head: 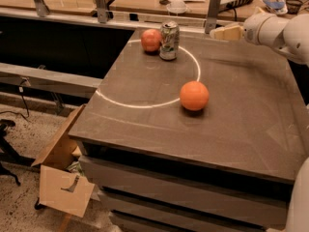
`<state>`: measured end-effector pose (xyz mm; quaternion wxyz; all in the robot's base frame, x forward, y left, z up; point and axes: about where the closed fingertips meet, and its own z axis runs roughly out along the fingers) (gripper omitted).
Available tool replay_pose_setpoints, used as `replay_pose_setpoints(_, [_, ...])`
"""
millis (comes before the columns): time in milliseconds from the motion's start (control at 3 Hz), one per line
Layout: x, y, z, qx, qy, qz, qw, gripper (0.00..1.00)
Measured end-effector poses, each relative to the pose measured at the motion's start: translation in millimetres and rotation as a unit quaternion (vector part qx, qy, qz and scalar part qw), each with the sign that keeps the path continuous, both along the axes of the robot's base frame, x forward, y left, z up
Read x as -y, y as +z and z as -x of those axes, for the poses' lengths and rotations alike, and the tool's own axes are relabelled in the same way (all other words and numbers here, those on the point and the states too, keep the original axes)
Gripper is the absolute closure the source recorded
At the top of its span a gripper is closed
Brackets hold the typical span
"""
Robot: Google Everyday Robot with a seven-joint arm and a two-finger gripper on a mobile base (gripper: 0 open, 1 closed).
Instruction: Move 7up can near apple
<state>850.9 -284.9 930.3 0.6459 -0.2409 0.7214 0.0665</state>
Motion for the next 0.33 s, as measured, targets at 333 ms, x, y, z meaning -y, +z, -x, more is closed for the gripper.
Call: replay_pose_setpoints(333, [-9.9, -3.7, -1.3, -0.004, 0.007, -0.005, 1.0, 0.0])
